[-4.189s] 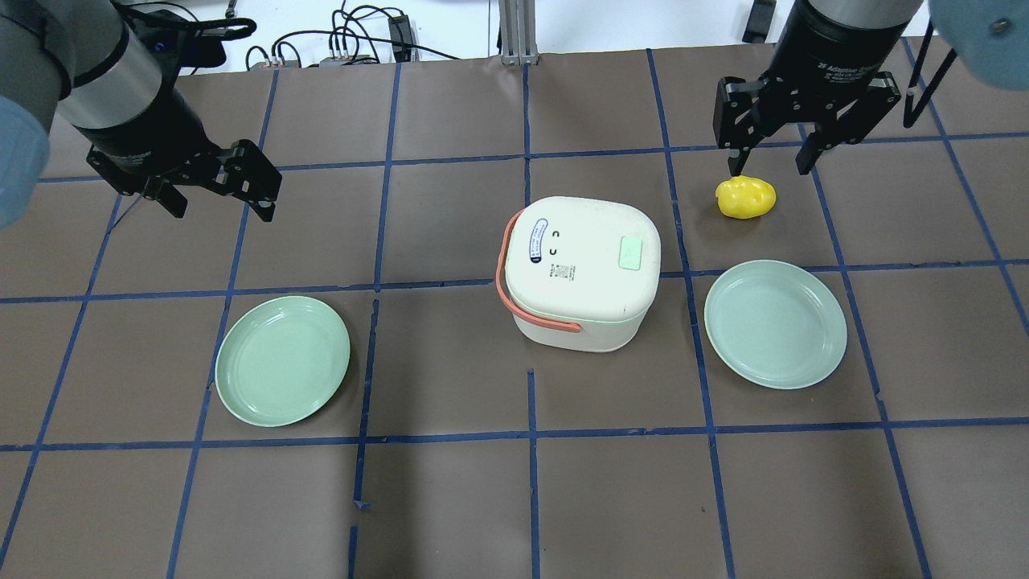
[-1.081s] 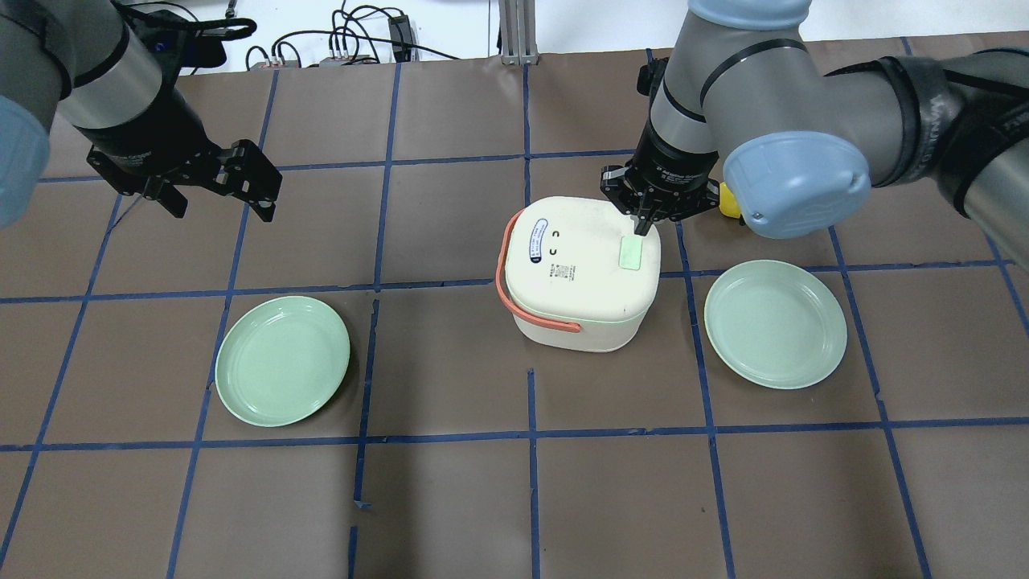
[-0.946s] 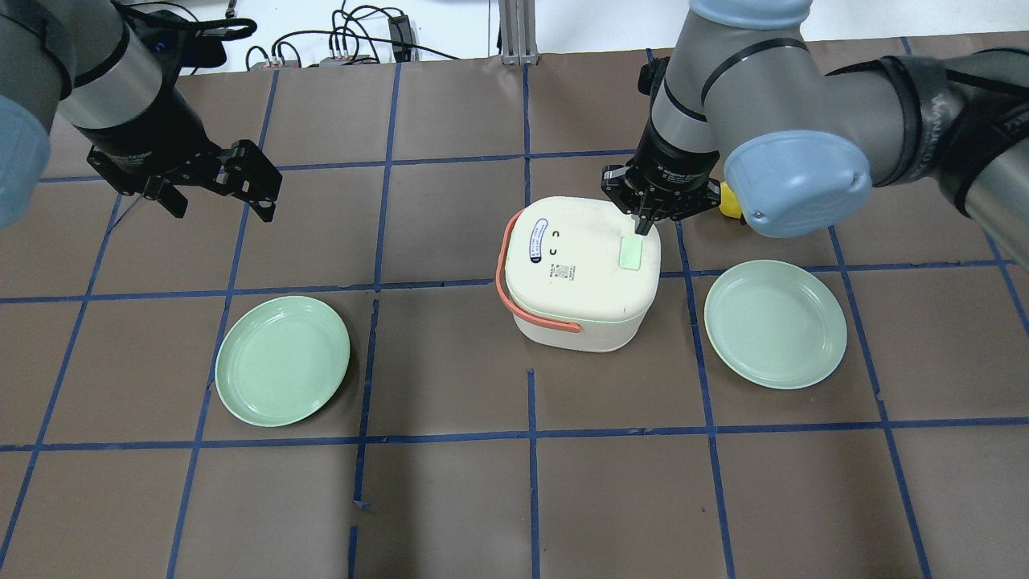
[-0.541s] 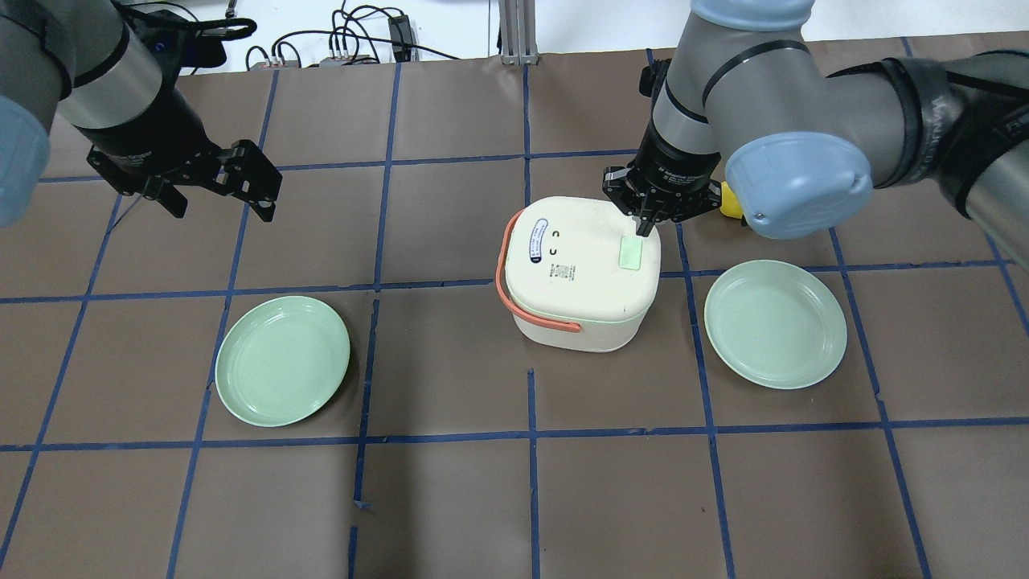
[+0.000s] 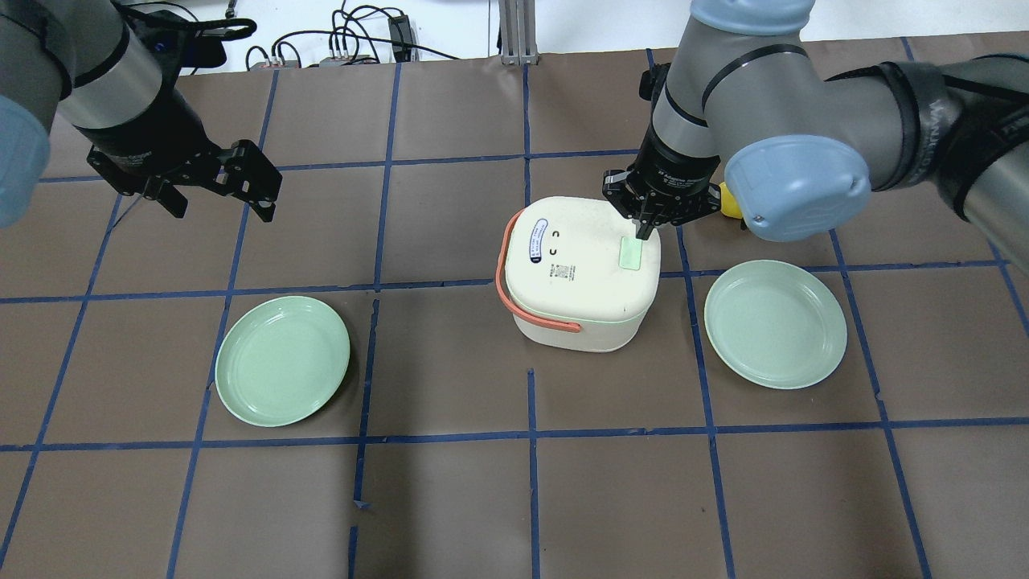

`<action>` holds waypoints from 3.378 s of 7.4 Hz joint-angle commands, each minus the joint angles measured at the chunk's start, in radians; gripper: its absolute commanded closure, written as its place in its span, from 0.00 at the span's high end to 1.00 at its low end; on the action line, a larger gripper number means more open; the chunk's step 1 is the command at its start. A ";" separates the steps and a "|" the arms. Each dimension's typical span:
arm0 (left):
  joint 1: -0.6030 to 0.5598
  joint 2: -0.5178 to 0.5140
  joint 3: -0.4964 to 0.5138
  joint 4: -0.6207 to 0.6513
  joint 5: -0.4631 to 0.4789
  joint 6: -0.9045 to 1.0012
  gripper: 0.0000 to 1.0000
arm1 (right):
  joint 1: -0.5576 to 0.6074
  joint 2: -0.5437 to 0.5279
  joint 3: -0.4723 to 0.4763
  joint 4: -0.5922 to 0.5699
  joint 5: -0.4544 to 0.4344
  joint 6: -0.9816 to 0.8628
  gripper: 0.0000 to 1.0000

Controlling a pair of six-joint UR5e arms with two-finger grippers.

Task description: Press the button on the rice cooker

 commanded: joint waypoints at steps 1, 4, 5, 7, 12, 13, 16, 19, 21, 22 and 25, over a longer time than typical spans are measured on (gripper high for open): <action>0.000 -0.001 0.000 0.000 0.000 0.000 1.00 | 0.004 0.000 0.008 -0.002 0.010 0.015 0.09; 0.000 0.000 0.000 0.000 0.000 0.000 1.00 | 0.015 0.006 0.019 -0.006 0.013 0.012 0.09; 0.001 -0.001 0.000 0.000 0.000 0.000 1.00 | 0.015 0.007 0.022 -0.005 0.012 0.012 0.09; 0.000 0.000 0.000 0.000 0.000 0.000 1.00 | 0.015 0.009 0.022 -0.005 0.013 0.010 0.09; 0.000 0.000 0.000 0.000 0.000 0.000 1.00 | 0.015 0.021 0.022 -0.005 0.013 0.012 0.09; 0.000 -0.001 0.000 0.000 0.000 0.000 1.00 | 0.015 0.024 0.022 -0.005 0.013 0.010 0.09; 0.000 -0.001 0.000 0.000 0.000 0.000 1.00 | 0.015 0.027 0.020 -0.005 0.015 0.012 0.10; 0.000 0.000 0.000 0.000 0.000 0.000 1.00 | 0.024 -0.009 -0.042 0.043 0.016 0.007 0.16; 0.000 0.000 0.000 0.000 0.000 0.000 1.00 | 0.007 -0.008 -0.197 0.240 0.000 -0.040 0.20; 0.000 0.000 0.000 0.000 0.000 0.000 1.00 | -0.014 -0.013 -0.270 0.315 -0.028 -0.147 0.25; 0.000 0.000 0.000 0.000 0.000 0.000 1.00 | -0.100 -0.029 -0.317 0.367 -0.108 -0.203 0.86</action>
